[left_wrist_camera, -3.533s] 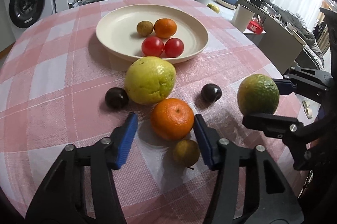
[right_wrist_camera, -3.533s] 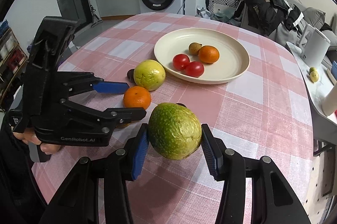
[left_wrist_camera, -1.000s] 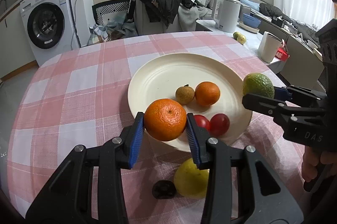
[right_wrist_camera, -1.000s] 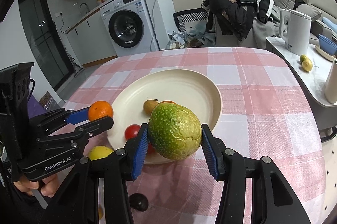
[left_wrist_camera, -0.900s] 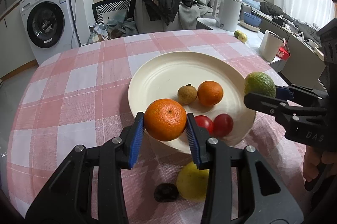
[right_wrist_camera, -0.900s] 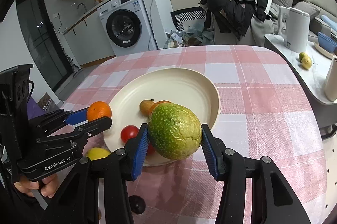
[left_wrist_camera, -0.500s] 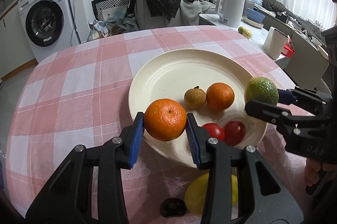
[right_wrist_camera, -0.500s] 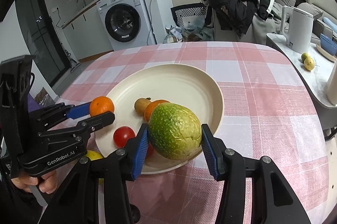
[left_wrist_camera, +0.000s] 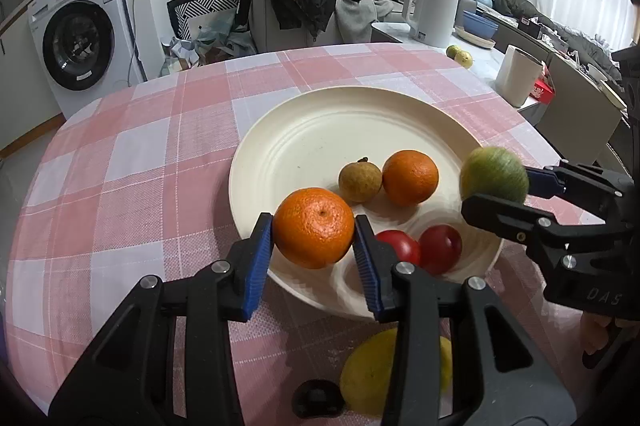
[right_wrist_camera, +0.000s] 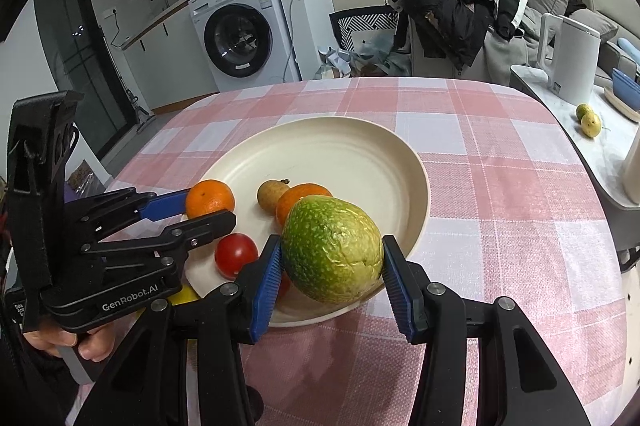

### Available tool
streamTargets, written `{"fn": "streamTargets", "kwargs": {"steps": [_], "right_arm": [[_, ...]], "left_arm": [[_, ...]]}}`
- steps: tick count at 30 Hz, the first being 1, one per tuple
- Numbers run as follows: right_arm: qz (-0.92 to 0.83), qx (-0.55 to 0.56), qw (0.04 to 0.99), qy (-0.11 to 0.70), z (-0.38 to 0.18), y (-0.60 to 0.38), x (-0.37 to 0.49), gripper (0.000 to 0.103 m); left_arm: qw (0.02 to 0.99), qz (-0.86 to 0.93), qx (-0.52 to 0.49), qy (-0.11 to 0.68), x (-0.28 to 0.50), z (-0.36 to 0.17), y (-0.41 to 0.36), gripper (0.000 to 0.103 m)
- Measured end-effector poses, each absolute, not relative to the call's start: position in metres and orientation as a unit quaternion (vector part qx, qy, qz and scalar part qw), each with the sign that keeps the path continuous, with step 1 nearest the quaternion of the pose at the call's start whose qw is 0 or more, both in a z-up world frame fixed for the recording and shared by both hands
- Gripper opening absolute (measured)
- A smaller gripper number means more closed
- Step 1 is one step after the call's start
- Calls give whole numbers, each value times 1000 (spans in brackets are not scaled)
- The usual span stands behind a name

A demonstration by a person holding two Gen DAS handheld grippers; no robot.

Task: Organize fruits
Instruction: 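Carry the guava and orange to the cream plate and release both, then move the right tool toward a dark plum while the left tool approaches another plum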

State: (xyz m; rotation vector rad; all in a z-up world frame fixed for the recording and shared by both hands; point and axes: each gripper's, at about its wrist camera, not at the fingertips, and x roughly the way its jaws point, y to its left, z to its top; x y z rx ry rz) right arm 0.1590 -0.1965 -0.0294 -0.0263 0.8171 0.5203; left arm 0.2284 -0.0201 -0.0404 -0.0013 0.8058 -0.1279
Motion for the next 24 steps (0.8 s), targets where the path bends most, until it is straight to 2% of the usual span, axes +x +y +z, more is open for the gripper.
{"fn": "streamTargets", "kwargs": {"steps": [4, 6, 8, 9, 11, 13, 14, 16, 18, 20, 21, 22, 24], "right_arm": [[241, -16, 890, 386, -27, -199, 155, 50], [232, -12, 894, 384, -25, -204, 153, 50], [224, -9, 895, 385, -23, -208, 151, 51], [221, -8, 896, 385, -22, -211, 149, 52], [218, -8, 898, 382, -18, -216, 143, 58], [218, -8, 899, 379, -16, -219, 137, 74], [216, -9, 901, 377, -14, -221, 133, 81], [219, -11, 899, 379, -13, -222, 126, 88], [223, -15, 896, 383, -14, -222, 119, 92], [225, -22, 894, 386, -14, -220, 112, 100], [228, -26, 894, 385, -14, -218, 108, 100], [231, -28, 894, 383, -14, -218, 104, 100], [239, -32, 891, 384, -15, -214, 97, 102]], "left_arm": [[920, -64, -2, 387, 221, -37, -20, 40], [922, -63, -6, 382, 216, -33, -19, 47], [925, -61, -10, 374, 208, -28, -16, 60], [928, -58, -11, 369, 203, -24, -16, 62], [930, -57, -9, 363, 193, -18, -15, 71], [932, -57, -5, 358, 182, -13, -16, 76], [933, -56, -3, 357, 176, -10, -16, 83], [935, -54, -1, 351, 162, -5, -16, 84], [937, -55, 1, 346, 148, -1, -18, 85], [937, -53, 3, 344, 137, 1, -18, 92], [938, -50, 4, 342, 130, 3, -18, 95], [939, -47, 5, 340, 126, 4, -18, 103], [942, -44, 8, 334, 115, 6, -17, 102]]}}
